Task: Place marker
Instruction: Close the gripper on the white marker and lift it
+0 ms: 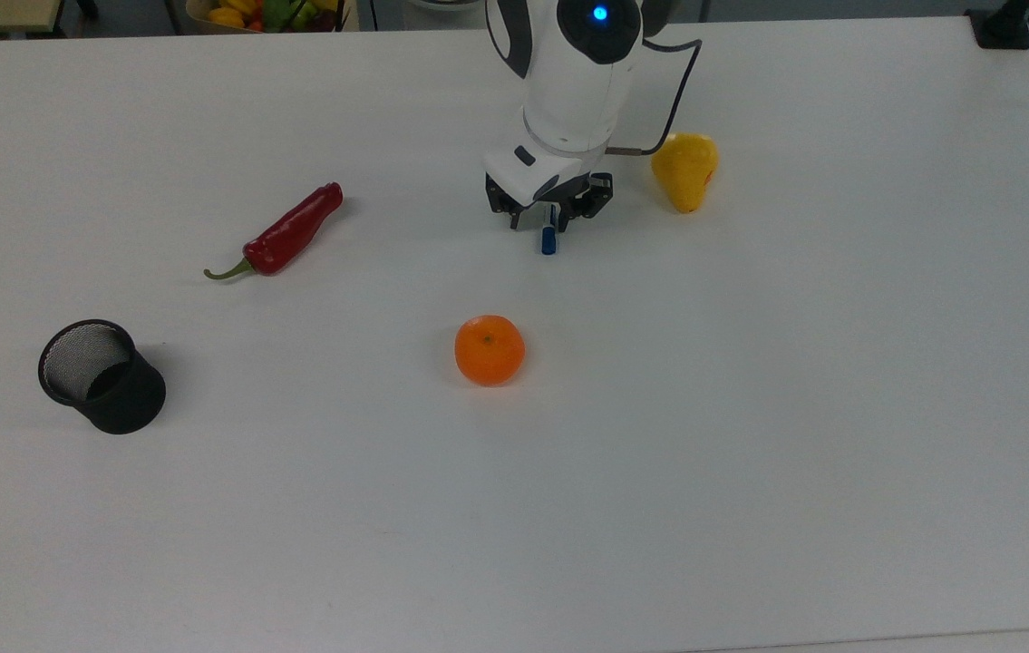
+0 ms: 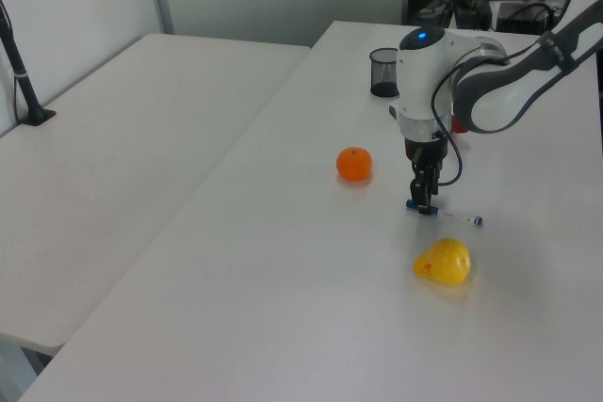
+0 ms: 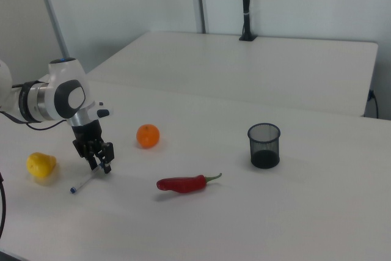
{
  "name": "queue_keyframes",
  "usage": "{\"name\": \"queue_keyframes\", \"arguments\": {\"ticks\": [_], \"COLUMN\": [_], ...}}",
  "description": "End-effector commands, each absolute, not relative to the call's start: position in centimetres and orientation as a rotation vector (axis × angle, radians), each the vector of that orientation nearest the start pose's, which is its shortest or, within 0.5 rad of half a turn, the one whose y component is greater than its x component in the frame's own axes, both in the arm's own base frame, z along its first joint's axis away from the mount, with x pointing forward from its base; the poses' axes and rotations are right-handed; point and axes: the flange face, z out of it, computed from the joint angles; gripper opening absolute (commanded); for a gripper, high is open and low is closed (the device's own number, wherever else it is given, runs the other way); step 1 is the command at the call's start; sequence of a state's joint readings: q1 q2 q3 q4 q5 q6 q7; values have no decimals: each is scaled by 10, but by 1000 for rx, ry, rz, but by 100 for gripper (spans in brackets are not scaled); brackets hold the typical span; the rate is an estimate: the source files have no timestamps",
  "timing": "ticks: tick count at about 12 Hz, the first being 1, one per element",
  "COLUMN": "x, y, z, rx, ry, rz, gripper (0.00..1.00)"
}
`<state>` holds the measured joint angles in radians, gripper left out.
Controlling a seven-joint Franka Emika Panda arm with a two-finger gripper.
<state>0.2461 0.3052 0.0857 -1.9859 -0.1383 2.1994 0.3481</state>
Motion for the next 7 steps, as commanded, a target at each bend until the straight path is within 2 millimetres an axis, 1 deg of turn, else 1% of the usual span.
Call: {"name": "queue_keyframes", "arguments": {"ticks": [1,3,5,7], "x": [557,558,559,561], "y": [190,191,189,187], "z": [296,296,300,309], "rx": [-3261,-3258,-3257,-3256], "ry": [-119,-120,-114,-114], "rz": [36,25,15,1], "gripper": [21,0,0,0]}}
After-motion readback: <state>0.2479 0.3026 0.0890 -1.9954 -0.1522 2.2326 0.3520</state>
